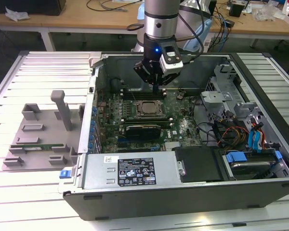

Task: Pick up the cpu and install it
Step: 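Install the first cpu locking lever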

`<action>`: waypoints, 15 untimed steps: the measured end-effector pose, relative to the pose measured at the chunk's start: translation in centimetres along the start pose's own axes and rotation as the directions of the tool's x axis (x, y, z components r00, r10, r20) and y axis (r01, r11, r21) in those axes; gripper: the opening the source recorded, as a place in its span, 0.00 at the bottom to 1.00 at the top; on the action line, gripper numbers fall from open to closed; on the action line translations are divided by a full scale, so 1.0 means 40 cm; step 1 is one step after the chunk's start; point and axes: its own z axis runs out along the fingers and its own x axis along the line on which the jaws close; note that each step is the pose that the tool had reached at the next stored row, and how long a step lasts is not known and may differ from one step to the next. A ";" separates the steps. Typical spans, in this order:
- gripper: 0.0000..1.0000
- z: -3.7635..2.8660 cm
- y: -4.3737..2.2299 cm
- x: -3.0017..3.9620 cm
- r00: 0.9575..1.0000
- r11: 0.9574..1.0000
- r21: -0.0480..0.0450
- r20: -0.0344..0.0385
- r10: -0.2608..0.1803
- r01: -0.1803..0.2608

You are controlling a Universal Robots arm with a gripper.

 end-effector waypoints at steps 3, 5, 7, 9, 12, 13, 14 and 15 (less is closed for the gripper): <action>0.11 0.000 0.000 0.000 1.000 0.999 -0.034 -0.007 -0.016 0.016; 0.11 0.000 0.000 0.000 0.996 0.996 -0.037 -0.002 -0.087 0.087; 0.11 0.000 0.000 0.000 0.990 0.989 -0.039 0.002 -0.140 0.140; 0.11 0.000 0.000 0.000 0.982 0.981 -0.041 0.006 -0.189 0.189; 0.11 0.000 0.000 0.000 0.974 0.973 -0.043 0.009 -0.228 0.228; 0.11 0.000 0.000 0.000 0.972 0.971 -0.043 0.010 -0.234 0.234; 0.11 0.000 0.000 0.000 0.970 0.969 -0.043 0.010 -0.244 0.244; 0.11 0.000 0.000 0.000 0.969 0.968 -0.043 0.011 -0.248 0.248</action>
